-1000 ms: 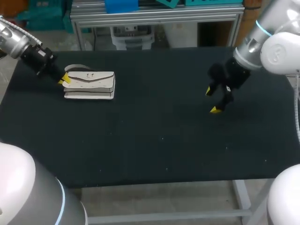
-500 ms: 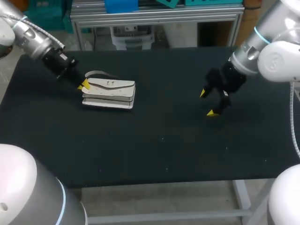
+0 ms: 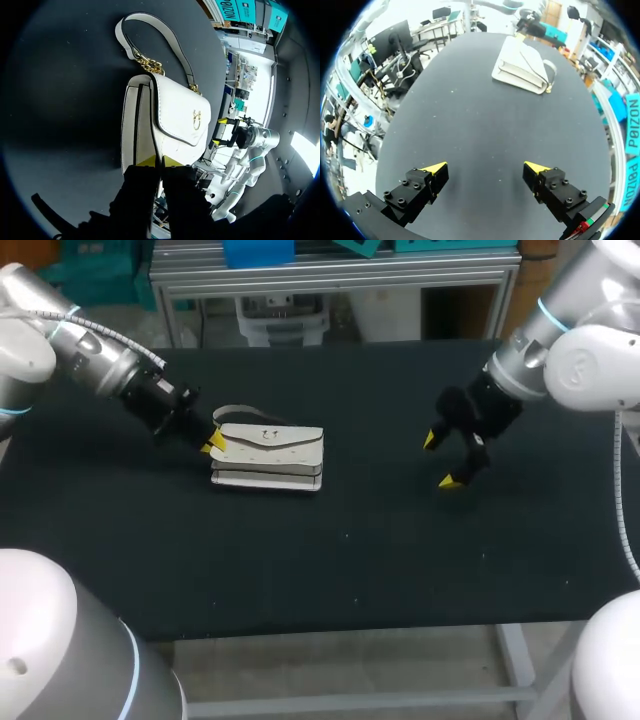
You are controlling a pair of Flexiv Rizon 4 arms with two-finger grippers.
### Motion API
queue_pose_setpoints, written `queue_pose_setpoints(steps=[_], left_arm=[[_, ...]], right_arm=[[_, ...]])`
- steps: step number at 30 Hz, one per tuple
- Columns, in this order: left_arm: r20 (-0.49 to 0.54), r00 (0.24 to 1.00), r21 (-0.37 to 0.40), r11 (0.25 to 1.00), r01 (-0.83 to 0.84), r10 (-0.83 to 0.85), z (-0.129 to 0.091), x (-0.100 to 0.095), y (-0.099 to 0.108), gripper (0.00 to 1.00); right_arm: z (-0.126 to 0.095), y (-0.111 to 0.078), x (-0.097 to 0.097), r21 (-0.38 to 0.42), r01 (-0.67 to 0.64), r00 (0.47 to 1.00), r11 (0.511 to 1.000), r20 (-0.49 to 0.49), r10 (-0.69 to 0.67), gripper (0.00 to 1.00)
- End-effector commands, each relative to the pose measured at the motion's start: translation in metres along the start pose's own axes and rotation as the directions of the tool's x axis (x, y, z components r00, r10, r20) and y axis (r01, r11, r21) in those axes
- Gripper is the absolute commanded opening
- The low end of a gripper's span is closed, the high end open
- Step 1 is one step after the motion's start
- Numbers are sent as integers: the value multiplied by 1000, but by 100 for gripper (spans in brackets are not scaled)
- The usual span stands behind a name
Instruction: Pick up the bag, open it, inspect its contents, close it, and place it on the opposite side
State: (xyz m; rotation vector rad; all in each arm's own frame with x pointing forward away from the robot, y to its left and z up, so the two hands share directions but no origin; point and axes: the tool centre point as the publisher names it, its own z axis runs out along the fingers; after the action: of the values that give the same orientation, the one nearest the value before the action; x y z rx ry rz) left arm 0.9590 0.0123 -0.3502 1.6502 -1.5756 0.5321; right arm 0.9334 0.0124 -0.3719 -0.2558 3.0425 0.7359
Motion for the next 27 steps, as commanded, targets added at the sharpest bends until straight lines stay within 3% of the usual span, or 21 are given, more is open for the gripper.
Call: queue_pose_setpoints(steps=[1, 15, 27], left_arm=[[-4, 1000, 537, 844, -14, 20, 17, 9, 10, 0], [14, 999, 566, 823, -47, 48, 56, 33, 17, 0], [31, 998, 531, 846, -56, 46, 84, 43, 12, 0]], right_arm=[[0, 0, -1, -1, 1, 1000, 1000, -2, -1, 100], [0, 0, -1, -1, 1, 1000, 1000, -2, -1, 100], [0, 0, -1, -1, 1, 1000, 1000, -2, -1, 100]])
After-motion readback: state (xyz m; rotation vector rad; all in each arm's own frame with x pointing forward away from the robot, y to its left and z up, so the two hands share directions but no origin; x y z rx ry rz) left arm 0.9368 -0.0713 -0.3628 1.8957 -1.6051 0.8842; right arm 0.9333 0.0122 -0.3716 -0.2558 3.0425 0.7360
